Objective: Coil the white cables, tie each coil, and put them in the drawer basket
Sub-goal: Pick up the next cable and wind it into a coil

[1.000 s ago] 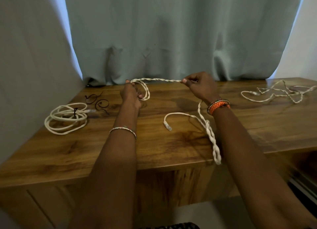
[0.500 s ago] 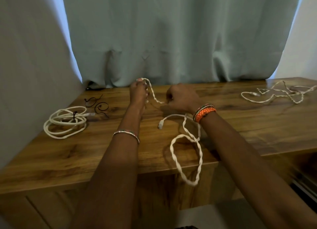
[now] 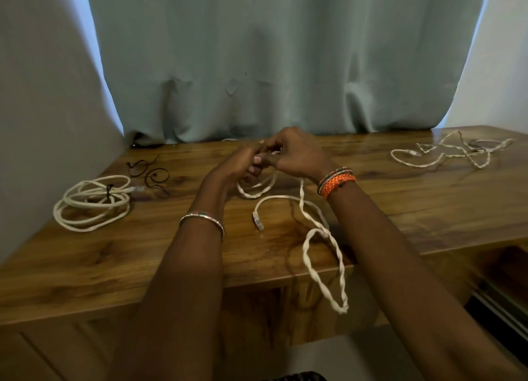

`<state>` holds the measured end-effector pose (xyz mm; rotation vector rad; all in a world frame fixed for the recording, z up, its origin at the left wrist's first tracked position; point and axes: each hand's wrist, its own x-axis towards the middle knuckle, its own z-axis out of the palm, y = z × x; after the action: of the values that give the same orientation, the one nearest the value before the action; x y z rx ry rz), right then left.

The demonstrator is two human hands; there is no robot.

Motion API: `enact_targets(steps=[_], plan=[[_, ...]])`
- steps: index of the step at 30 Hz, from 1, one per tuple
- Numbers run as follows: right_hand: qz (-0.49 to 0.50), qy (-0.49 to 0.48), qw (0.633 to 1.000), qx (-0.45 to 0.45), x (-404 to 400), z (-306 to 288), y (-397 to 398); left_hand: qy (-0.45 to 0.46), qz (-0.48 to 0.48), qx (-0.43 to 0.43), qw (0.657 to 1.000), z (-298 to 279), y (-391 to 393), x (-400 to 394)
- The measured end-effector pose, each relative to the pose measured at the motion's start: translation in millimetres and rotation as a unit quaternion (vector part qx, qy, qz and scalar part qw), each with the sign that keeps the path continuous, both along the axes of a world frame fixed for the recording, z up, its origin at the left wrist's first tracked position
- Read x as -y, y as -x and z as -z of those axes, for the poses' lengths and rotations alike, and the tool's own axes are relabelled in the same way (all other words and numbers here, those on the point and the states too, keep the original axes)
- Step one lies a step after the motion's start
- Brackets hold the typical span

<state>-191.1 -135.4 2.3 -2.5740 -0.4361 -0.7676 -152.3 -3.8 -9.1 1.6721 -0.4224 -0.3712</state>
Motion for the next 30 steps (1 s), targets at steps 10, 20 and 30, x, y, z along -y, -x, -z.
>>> enact_targets(steps=[10, 20, 30], plan=[[-0.006, 0.003, 1.000, -0.014, 24, -8, 7, 0.023, -0.009, 0.050, 0.998, 6, -4, -14], [0.184, -0.158, 0.942, -0.231, 104, -11, 6, 0.425, 0.052, -0.154, 0.890, 4, -29, -51], [0.353, -0.155, 0.909, -0.161, 138, -22, 12, 0.436, -0.291, -0.085, 0.847, 12, -38, -48]])
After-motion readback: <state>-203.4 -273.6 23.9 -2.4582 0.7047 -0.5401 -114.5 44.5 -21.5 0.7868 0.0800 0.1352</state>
